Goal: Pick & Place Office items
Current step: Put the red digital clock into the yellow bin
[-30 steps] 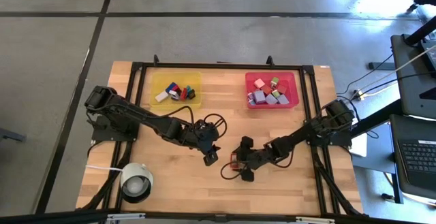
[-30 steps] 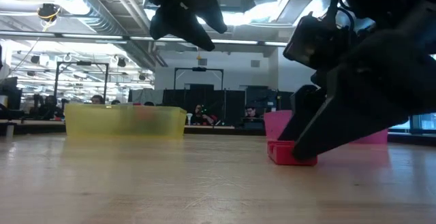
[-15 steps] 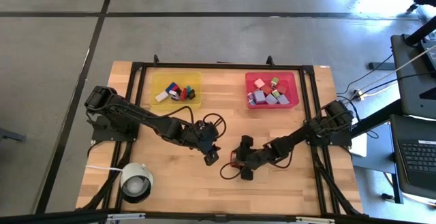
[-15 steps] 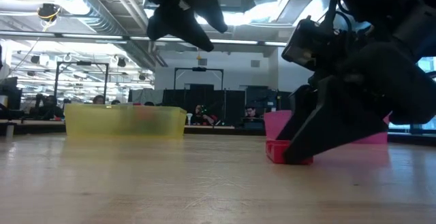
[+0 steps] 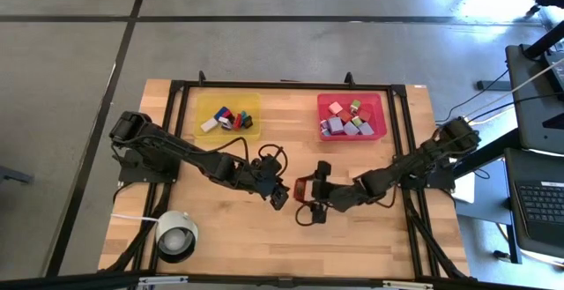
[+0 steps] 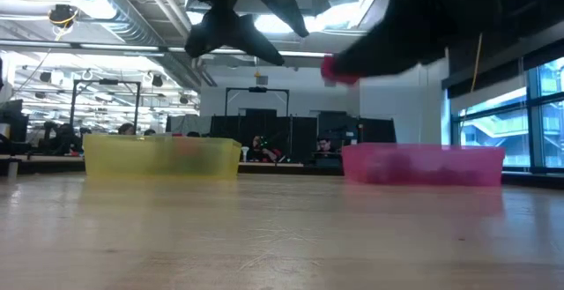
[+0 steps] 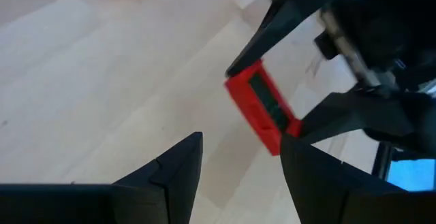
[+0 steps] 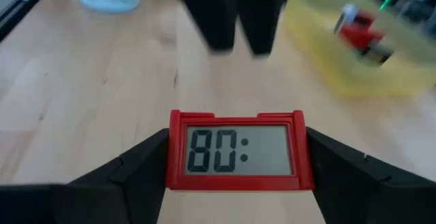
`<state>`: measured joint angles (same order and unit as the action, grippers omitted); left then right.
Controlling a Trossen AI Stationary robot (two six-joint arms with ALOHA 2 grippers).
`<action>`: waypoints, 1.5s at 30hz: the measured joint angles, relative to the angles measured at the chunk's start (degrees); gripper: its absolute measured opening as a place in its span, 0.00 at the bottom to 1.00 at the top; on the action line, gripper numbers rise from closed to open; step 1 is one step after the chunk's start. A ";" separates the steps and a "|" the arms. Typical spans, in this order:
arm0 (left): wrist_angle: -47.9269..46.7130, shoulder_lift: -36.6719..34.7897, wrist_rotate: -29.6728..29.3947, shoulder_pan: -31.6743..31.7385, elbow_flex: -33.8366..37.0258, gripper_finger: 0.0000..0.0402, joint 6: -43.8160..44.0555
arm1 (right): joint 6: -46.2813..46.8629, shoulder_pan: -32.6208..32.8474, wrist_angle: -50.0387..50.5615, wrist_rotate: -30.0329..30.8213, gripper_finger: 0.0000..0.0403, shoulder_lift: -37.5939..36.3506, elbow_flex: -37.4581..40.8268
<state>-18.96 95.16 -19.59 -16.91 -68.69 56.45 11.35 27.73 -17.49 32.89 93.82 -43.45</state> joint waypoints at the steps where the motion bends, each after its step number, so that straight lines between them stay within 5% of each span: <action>1: 0.46 0.01 -0.31 0.02 0.00 0.48 -0.32 | -1.39 0.00 -0.07 0.68 0.72 -1.03 -0.01; 12: 13.00 0.04 -1.45 0.96 0.00 0.48 -7.09 | -12.32 0.02 -7.65 1.42 0.72 -4.50 -0.01; 21: 13.65 0.04 0.07 1.81 0.00 0.47 -5.28 | -22.70 0.20 -10.03 4.72 0.72 -4.53 -0.01; 45: 14.18 0.01 0.00 1.86 0.00 0.19 -5.10 | -32.68 0.24 -12.13 5.48 0.72 -4.53 -0.01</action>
<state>-4.78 95.18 -19.59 -15.05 -68.69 51.35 -21.33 27.97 -29.62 38.37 89.30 -43.46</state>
